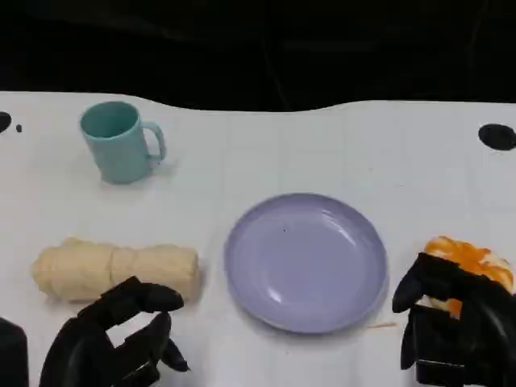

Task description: Grasp the towel on the left side of the plate with the left hand and place it into the plate.

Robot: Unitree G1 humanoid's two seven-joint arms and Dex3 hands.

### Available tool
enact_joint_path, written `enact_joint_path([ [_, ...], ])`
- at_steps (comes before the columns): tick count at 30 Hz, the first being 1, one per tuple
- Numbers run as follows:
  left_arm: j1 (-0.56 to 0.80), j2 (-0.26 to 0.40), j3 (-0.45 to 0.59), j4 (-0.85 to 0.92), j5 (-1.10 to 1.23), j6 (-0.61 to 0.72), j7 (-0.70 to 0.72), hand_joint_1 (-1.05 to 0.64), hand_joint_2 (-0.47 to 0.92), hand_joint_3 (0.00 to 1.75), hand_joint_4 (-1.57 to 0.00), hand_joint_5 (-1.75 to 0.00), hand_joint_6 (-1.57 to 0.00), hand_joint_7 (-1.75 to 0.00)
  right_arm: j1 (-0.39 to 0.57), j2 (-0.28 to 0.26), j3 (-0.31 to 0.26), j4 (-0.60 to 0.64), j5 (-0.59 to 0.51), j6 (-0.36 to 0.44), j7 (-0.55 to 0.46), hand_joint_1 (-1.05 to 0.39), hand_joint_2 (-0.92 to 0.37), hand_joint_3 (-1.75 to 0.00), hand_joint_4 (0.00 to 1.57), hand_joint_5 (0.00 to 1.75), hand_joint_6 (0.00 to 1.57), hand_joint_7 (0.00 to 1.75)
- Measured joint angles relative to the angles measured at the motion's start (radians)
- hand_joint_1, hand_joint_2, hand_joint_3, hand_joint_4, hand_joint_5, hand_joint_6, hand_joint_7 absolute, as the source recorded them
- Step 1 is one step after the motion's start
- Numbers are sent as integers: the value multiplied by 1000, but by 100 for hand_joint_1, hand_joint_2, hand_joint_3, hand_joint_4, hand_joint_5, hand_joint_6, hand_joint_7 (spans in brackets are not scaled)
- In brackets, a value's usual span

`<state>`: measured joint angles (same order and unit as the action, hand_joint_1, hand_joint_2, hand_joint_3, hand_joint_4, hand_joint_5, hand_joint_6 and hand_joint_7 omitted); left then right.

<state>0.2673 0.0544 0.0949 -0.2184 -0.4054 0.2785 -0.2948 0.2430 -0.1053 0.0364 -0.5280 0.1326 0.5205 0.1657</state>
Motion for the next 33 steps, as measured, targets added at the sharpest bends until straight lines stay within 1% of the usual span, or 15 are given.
enact_joint_path([
  [18,0,0,0,-1,0,0,0,-22,69,85,-74,-168,-80,-130,0,0,0,-8,0,0,4,29,-65,-139,80,175,58,175],
  [29,0,-1,0,0,3,-5,0,-21,69,86,-73,-164,-79,-127,0,0,0,-11,-1,8,-3,30,-67,-136,78,175,57,175],
  [32,0,-1,2,1,9,-30,0,-21,67,87,-71,-152,-84,-106,0,0,1,-11,-1,13,-4,30,-68,-135,77,175,57,175],
  [33,0,-1,3,2,10,-38,0,-23,65,88,-71,-147,-87,-92,0,0,1,-11,-1,13,-4,30,-68,-134,77,175,57,175],
])
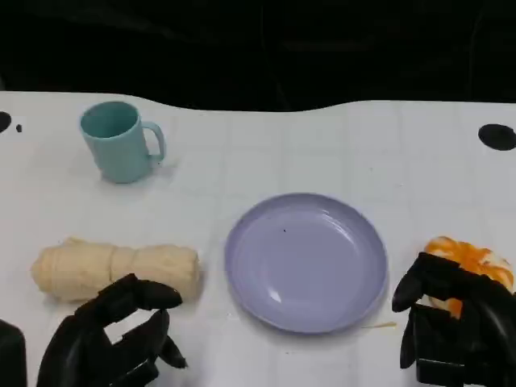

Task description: Grasp the towel on the left side of the plate with the left hand and place it into the plate.

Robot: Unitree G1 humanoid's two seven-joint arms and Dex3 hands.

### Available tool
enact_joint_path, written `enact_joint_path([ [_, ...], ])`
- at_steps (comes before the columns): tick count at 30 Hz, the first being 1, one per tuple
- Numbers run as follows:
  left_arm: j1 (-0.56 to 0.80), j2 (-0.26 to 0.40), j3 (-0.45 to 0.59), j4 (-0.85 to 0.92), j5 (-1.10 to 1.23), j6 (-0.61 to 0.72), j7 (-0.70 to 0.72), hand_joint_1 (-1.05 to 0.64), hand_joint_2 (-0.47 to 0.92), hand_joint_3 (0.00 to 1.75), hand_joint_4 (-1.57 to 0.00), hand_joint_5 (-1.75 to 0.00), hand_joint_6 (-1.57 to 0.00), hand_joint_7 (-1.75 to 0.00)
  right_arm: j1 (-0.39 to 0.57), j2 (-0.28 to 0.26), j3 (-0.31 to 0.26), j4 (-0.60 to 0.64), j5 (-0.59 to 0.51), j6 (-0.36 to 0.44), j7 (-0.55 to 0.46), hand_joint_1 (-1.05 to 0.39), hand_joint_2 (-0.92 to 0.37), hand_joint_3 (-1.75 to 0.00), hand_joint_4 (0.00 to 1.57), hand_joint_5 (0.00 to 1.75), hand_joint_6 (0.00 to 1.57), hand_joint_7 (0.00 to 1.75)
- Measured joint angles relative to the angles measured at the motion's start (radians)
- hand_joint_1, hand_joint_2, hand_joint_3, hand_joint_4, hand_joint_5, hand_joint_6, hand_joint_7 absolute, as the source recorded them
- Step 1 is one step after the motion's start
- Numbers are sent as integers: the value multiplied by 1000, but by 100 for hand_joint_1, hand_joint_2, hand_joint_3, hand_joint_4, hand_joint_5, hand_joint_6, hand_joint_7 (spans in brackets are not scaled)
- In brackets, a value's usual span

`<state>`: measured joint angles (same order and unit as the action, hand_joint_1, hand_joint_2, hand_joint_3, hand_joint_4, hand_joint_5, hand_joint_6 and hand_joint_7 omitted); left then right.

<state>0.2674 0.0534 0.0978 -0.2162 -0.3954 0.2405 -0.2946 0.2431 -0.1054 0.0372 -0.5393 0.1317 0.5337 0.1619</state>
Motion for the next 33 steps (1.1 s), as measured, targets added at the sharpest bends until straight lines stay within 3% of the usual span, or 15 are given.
enact_joint_path([
  [3,0,-1,2,4,21,-33,0,-29,70,64,-67,-137,-88,-58,0,0,1,0,0,0,0,30,-68,-134,77,175,56,175],
  [7,1,-16,6,11,75,-121,32,-36,89,24,-53,-114,-69,-23,0,0,1,0,1,0,0,30,-69,-134,77,175,57,175],
  [10,7,-21,3,20,163,-220,70,-43,92,14,-44,-91,-58,-8,2,0,1,-1,1,0,0,30,-68,-134,78,175,57,175],
  [14,17,-1,-4,62,326,-372,129,-50,92,8,-39,-60,-48,-1,8,0,3,-1,1,0,1,29,-67,-137,79,175,58,175],
  [20,18,62,-15,85,607,-506,245,-43,90,2,-25,-47,-34,0,15,0,9,-18,1,0,0,28,-66,-139,79,175,58,175],
  [26,20,143,-43,21,883,-455,294,-48,92,1,-19,-31,-23,0,19,0,17,-31,1,3,-3,28,-65,-139,79,175,58,175],
  [33,-58,250,-119,-36,1165,-317,258,-56,92,2,-27,-29,-27,-2,18,1,18,-32,6,4,-2,28,-65,-140,79,175,59,175],
])
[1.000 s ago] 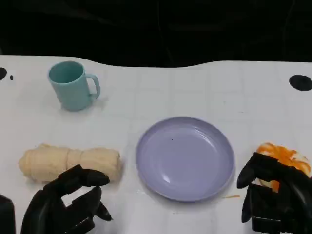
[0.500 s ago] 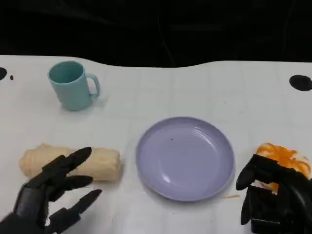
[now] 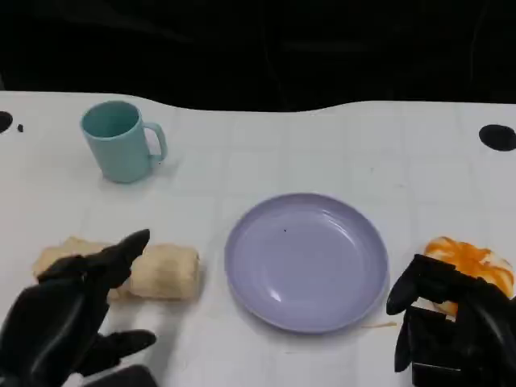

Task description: Grasp the towel on the left side of the plate with the left hand and place it into the plate.

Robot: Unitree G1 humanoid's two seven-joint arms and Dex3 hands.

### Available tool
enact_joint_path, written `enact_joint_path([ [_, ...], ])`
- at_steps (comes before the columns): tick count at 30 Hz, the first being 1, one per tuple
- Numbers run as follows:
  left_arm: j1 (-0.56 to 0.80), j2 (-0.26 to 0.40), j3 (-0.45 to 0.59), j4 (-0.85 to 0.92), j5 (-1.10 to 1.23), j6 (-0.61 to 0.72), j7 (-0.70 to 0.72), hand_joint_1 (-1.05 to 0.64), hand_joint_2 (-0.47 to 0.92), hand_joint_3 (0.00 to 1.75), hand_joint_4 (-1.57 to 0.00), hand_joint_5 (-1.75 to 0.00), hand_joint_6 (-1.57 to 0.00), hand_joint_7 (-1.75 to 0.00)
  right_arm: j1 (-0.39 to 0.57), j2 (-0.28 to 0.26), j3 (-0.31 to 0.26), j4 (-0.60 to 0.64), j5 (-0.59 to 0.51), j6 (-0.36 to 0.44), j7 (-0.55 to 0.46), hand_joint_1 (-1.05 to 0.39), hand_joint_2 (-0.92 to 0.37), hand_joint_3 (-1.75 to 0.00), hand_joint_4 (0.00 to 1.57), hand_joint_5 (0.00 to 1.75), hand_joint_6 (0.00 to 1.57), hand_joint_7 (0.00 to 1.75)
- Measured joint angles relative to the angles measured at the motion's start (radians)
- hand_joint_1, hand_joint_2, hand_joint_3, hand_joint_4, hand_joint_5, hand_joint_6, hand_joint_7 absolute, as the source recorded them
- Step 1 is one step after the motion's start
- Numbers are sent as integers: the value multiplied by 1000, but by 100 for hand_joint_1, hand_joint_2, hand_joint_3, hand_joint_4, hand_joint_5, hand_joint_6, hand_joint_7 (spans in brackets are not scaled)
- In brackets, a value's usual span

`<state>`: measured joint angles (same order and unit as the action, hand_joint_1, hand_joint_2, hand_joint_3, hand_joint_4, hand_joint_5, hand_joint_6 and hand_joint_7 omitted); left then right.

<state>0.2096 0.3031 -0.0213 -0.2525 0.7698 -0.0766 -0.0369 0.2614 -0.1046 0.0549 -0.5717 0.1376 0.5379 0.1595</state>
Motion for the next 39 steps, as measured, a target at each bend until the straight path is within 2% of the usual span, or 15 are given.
enact_joint_path([
  [8,-160,32,-120,94,166,145,-46,-54,88,0,-33,-27,-34,-2,1,-1,0,0,1,-1,3,28,-64,-140,79,175,58,175],
  [19,-336,48,-262,314,263,245,-54,-52,86,0,-41,-20,-36,-1,5,-2,0,-3,-3,-1,1,26,-62,-140,79,175,59,175],
  [24,-431,49,-311,497,248,237,-17,-43,85,0,-50,-14,-43,-2,6,-3,0,-5,-3,0,0,25,-61,-141,79,175,59,175],
  [28,-511,48,-336,668,217,192,68,-27,89,2,-63,-14,-52,-4,8,-4,-1,-6,-3,2,0,25,-60,-141,79,175,59,175],
  [29,-529,49,-341,709,206,180,86,-26,91,5,-74,-20,-60,-6,9,-4,-1,-7,-3,2,0,25,-60,-141,79,175,59,175],
  [30,-551,49,-347,753,198,166,106,-26,91,16,-76,-73,-80,-7,10,-4,-1,-7,-3,2,0,25,-60,-141,79,175,59,175],
  [31,-568,50,-352,789,191,149,128,-27,92,22,-76,-99,-91,-8,10,-4,-1,-7,-3,2,0,25,-61,-142,79,175,59,175],
  [32,-584,51,-357,820,179,130,152,-27,92,25,-76,-113,-97,-9,11,-4,-1,-7,-3,2,0,25,-61,-142,79,175,59,175],
  [33,-596,53,-361,848,167,112,175,-28,92,24,-79,-148,-110,-20,11,-4,-1,-7,-3,2,0,25,-61,-142,79,175,59,175],
  [34,-602,55,-365,868,159,93,199,-28,92,24,-80,-161,-105,-44,11,-4,-1,-7,-3,2,1,25,-61,-142,79,175,59,175],
  [36,-607,60,-371,906,145,47,264,-28,92,33,-84,-172,-75,-127,12,-5,-1,-7,-3,2,1,25,-60,-142,79,175,59,175],
  [38,-607,65,-376,937,128,4,334,-28,92,38,-84,-174,-66,-148,12,-5,-1,-7,-4,1,0,25,-60,-142,79,175,59,175],
  [39,-607,66,-378,948,122,-9,359,-29,92,40,-81,-174,-66,-139,12,-5,-1,-7,-4,1,0,25,-60,-142,79,175,59,175],
])
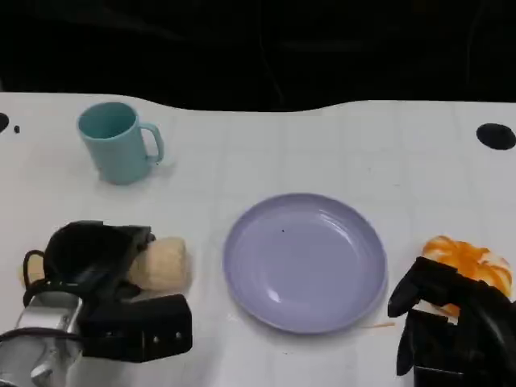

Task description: Grasp the towel on the left side of the plate with the left hand and place it into the plate.

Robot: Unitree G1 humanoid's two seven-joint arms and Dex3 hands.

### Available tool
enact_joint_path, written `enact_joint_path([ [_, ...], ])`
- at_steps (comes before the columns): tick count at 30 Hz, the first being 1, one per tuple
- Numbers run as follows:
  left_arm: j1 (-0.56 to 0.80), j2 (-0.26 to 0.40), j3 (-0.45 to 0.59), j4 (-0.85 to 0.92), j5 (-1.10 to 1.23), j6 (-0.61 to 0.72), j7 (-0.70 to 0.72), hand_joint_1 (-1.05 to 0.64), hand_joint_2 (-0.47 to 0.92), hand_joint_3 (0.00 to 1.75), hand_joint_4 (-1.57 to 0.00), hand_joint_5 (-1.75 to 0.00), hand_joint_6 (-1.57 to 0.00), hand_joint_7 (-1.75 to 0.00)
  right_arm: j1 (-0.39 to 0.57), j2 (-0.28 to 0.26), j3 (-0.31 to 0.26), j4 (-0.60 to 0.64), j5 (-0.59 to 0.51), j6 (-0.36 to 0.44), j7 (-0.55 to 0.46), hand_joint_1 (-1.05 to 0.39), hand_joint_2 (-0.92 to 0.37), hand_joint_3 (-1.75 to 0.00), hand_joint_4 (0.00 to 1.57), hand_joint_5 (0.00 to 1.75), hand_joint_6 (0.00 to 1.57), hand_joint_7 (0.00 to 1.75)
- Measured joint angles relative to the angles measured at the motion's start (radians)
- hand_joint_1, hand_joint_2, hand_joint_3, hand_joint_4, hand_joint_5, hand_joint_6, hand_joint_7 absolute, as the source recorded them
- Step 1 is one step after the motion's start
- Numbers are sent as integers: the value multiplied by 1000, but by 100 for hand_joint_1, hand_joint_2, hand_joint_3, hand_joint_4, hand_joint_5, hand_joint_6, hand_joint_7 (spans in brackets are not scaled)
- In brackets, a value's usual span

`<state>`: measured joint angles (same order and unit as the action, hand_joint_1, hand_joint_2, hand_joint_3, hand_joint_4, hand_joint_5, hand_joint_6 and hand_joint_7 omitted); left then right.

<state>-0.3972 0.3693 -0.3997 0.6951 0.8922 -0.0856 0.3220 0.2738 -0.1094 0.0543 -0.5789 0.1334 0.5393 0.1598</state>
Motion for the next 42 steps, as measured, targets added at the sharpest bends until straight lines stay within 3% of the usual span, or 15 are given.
enact_joint_path([
  [2,5,6,-8,3,-2,-19,35,-28,92,39,-76,-175,-58,-152,0,0,0,0,0,0,0,24,-60,-142,79,175,59,175],
  [5,22,22,-17,-24,-2,-44,59,-30,92,29,-72,-175,-69,-110,2,1,1,-1,2,0,-1,24,-60,-142,80,175,59,175],
  [10,31,41,-9,-118,-5,-30,59,-30,92,25,-70,-175,-76,-99,7,1,14,-6,0,0,-4,24,-60,-142,80,175,60,175],
  [12,33,44,-6,-142,-5,-23,57,-29,90,29,-76,-175,-68,-132,8,1,17,-6,-1,0,-6,24,-60,-142,79,175,60,175],
  [13,37,46,-4,-166,-6,-21,54,-29,90,30,-77,-175,-67,-137,9,1,18,-7,-1,0,-8,24,-60,-143,79,175,60,175],
  [15,38,50,4,-228,-7,-19,42,-29,88,34,-78,-175,-58,-165,11,2,19,-7,-1,0,-11,24,-60,-143,79,175,59,175],
  [17,34,50,10,-285,-12,-14,24,-29,85,35,-79,-175,-56,-172,10,3,22,-7,-1,0,-11,24,-59,-143,79,175,59,175],
  [23,7,18,-5,-342,-4,-6,0,-29,67,66,-83,-175,-58,-175,10,5,21,-7,2,0,-16,24,-59,-143,79,175,59,175],
  [29,-21,-89,-30,-380,-35,30,-89,-29,63,85,-86,-175,-61,-174,23,3,13,-17,6,-2,-13,24,-60,-143,80,175,59,175],
  [34,-55,-163,-45,-397,-50,56,-154,-30,59,87,-88,-175,-62,-175,26,3,-23,-26,39,-2,-10,25,-61,-143,81,175,60,175],
  [38,-87,-201,-58,-398,-74,96,-227,-29,64,75,-87,-175,-63,-172,35,-7,-27,-27,41,-3,4,27,-63,-142,82,175,61,175],
  [42,-101,-230,-77,-396,-79,115,-258,-27,62,74,-86,-175,-68,-159,40,-9,-28,-28,41,-7,12,27,-64,-139,82,175,60,175],
])
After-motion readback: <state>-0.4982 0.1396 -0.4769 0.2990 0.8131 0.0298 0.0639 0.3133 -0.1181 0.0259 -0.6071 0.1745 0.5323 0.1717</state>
